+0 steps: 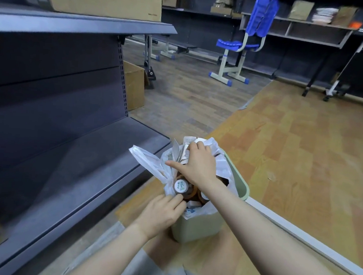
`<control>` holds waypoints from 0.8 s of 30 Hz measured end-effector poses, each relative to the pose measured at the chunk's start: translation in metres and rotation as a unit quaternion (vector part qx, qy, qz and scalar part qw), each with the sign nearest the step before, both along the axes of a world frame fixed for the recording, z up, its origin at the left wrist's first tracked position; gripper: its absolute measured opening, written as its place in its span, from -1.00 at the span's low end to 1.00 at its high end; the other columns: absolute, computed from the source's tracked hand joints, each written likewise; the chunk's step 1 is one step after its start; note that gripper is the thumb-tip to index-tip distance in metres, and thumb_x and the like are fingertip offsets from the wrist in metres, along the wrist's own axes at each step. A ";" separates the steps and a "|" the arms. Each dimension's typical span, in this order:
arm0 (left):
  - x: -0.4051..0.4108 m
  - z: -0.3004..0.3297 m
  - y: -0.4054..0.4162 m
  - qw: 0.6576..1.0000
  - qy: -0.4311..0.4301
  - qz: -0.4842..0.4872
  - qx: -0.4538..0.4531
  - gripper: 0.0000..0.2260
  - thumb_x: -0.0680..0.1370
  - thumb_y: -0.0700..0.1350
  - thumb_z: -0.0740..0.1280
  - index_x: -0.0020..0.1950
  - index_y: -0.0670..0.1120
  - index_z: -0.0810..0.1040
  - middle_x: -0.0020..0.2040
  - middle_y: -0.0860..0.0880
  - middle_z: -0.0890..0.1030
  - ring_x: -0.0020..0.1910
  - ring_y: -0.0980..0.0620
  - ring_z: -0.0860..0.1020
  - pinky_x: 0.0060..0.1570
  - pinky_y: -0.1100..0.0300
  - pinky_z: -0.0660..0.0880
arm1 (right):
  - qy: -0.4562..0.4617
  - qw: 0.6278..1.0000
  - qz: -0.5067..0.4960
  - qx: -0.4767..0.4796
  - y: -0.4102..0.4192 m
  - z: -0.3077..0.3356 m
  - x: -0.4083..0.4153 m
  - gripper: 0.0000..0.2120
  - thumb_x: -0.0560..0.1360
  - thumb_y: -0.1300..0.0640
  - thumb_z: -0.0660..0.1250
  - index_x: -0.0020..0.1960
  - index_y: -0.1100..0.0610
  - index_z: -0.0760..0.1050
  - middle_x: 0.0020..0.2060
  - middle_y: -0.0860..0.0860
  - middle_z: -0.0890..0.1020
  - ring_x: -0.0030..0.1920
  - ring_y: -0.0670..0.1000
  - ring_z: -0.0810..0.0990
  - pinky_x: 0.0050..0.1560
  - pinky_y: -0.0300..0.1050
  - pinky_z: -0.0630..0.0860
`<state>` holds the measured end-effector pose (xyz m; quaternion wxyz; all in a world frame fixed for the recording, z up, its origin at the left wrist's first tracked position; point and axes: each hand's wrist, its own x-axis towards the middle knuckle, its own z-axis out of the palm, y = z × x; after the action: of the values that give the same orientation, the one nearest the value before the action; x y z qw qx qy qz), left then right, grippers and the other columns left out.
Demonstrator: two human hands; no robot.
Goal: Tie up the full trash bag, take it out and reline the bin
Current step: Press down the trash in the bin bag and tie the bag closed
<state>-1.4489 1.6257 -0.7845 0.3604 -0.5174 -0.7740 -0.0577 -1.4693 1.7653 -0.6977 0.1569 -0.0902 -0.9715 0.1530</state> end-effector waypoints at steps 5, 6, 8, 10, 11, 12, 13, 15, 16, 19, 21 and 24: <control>-0.001 0.009 -0.009 0.998 -0.032 0.004 -0.047 -0.78 0.32 -0.29 0.14 -0.48 -0.05 0.45 -0.48 0.03 0.44 -0.59 0.06 0.39 -0.66 0.27 0.13 | 0.025 0.998 -0.047 0.014 -0.006 -0.003 -0.005 -0.64 0.45 -0.09 0.27 0.02 0.20 0.41 0.03 0.10 0.51 0.07 0.16 0.44 -0.02 0.02 0.38; -0.003 0.011 -0.011 0.999 -0.035 -0.004 -0.040 -0.79 0.31 -0.29 0.15 -0.47 -0.06 0.44 -0.48 0.03 0.44 -0.59 0.06 0.39 -0.67 0.27 0.14 | 0.023 0.999 -0.046 0.008 -0.006 -0.002 -0.005 -0.69 0.45 -0.03 0.27 0.01 0.20 0.41 0.02 0.10 0.51 0.06 0.16 0.44 -0.03 0.03 0.39; -0.007 0.023 -0.012 0.998 -0.063 -0.002 0.018 -0.84 0.34 -0.28 0.17 -0.39 -0.06 0.44 -0.46 0.01 0.45 -0.58 0.02 0.41 -0.66 0.27 0.19 | 0.022 0.999 -0.041 -0.015 -0.004 -0.001 -0.007 -0.79 0.43 0.10 0.25 -0.01 0.21 0.40 0.01 0.12 0.51 0.05 0.17 0.43 -0.08 0.03 0.40; -0.016 0.042 -0.017 0.991 -0.095 0.021 0.091 -0.87 0.39 -0.25 0.20 -0.32 -0.10 0.49 -0.43 -0.03 0.48 -0.55 -0.02 0.42 -0.64 0.24 0.26 | 0.025 0.998 -0.035 -0.055 0.001 -0.001 -0.009 -0.89 0.41 0.18 0.23 -0.08 0.18 0.37 -0.02 0.11 0.50 0.04 0.17 0.42 -0.14 -0.01 0.36; -0.021 0.050 -0.022 0.989 -0.094 0.035 0.106 -0.86 0.41 -0.23 0.21 -0.30 -0.12 0.52 -0.40 -0.03 0.50 -0.53 -0.05 0.43 -0.64 0.23 0.29 | 0.026 0.996 -0.031 -0.074 0.003 -0.001 -0.009 -0.91 0.41 0.19 0.22 -0.13 0.16 0.33 -0.06 0.10 0.49 0.02 0.16 0.41 -0.16 -0.04 0.32; -0.025 0.055 -0.028 0.989 -0.092 0.045 0.109 -0.86 0.44 -0.17 0.22 -0.28 -0.12 0.53 -0.38 -0.03 0.53 -0.49 -0.06 0.46 -0.62 0.21 0.34 | 0.025 0.996 -0.027 -0.085 0.004 -0.001 -0.009 -0.89 0.40 0.19 0.23 -0.16 0.15 0.29 -0.10 0.08 0.46 -0.01 0.14 0.40 -0.17 -0.06 0.28; -0.027 0.059 -0.035 0.986 -0.105 0.060 0.114 -0.84 0.48 -0.07 0.25 -0.20 -0.12 0.55 -0.32 -0.03 0.56 -0.43 -0.07 0.51 -0.57 0.20 0.39 | 0.023 0.996 -0.022 -0.088 0.005 -0.002 -0.009 -0.85 0.39 0.18 0.25 -0.18 0.15 0.26 -0.14 0.05 0.43 -0.05 0.12 0.38 -0.18 -0.07 0.27; -0.029 0.066 -0.043 0.950 -0.210 0.154 0.172 -0.60 0.47 0.17 0.29 0.12 -0.12 0.51 -0.02 -0.04 0.57 -0.12 -0.05 0.55 -0.31 0.13 0.49 | 0.018 0.996 -0.018 -0.087 0.005 -0.002 -0.009 -0.81 0.37 0.16 0.29 -0.21 0.14 0.26 -0.18 0.02 0.39 -0.10 0.07 0.33 -0.20 -0.08 0.28; -0.029 0.073 -0.043 0.902 -0.298 0.220 0.223 -0.41 0.43 0.26 0.31 0.29 -0.12 0.40 0.16 -0.06 0.50 0.07 -0.05 0.51 -0.14 0.07 0.49 | 0.016 0.996 -0.018 -0.088 0.006 -0.002 -0.009 -0.80 0.36 0.15 0.31 -0.22 0.14 0.27 -0.19 0.02 0.39 -0.12 0.06 0.33 -0.22 -0.08 0.29; -0.038 0.090 -0.028 0.675 -0.582 0.315 0.327 -0.23 0.38 0.33 0.32 0.34 -0.22 0.31 0.22 -0.07 0.43 0.20 -0.11 0.46 0.00 0.08 0.39 | 0.011 0.995 -0.015 -0.093 0.007 -0.001 -0.008 -0.76 0.35 0.13 0.34 -0.26 0.12 0.26 -0.21 0.02 0.40 -0.14 0.05 0.35 -0.24 -0.08 0.29; -0.054 0.092 -0.015 0.651 -0.629 0.294 0.306 -0.55 0.45 0.21 0.35 -0.15 -0.20 0.48 -0.17 -0.06 0.52 -0.16 -0.10 0.51 -0.20 0.12 0.38 | 0.008 0.996 -0.017 -0.093 0.006 0.001 -0.007 -0.68 0.35 0.15 0.34 -0.34 0.06 0.16 -0.23 0.01 0.39 -0.16 0.05 0.35 -0.25 -0.09 0.28; -0.075 0.105 0.000 0.668 -0.606 0.309 0.302 -0.68 0.54 -0.06 0.30 -0.36 -0.21 0.50 -0.26 -0.21 0.64 -0.23 -0.13 0.57 -0.18 0.06 0.50 | 0.011 0.996 -0.011 -0.091 0.003 0.001 -0.004 -0.59 0.35 0.18 0.32 -0.37 0.02 0.05 -0.25 0.01 0.37 -0.20 0.05 0.34 -0.27 -0.09 0.24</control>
<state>-1.5237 1.6262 -0.6799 -0.0542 0.0367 -0.8780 -0.4741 -1.4733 1.7681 -0.6963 0.1607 -0.1130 -0.9506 0.2403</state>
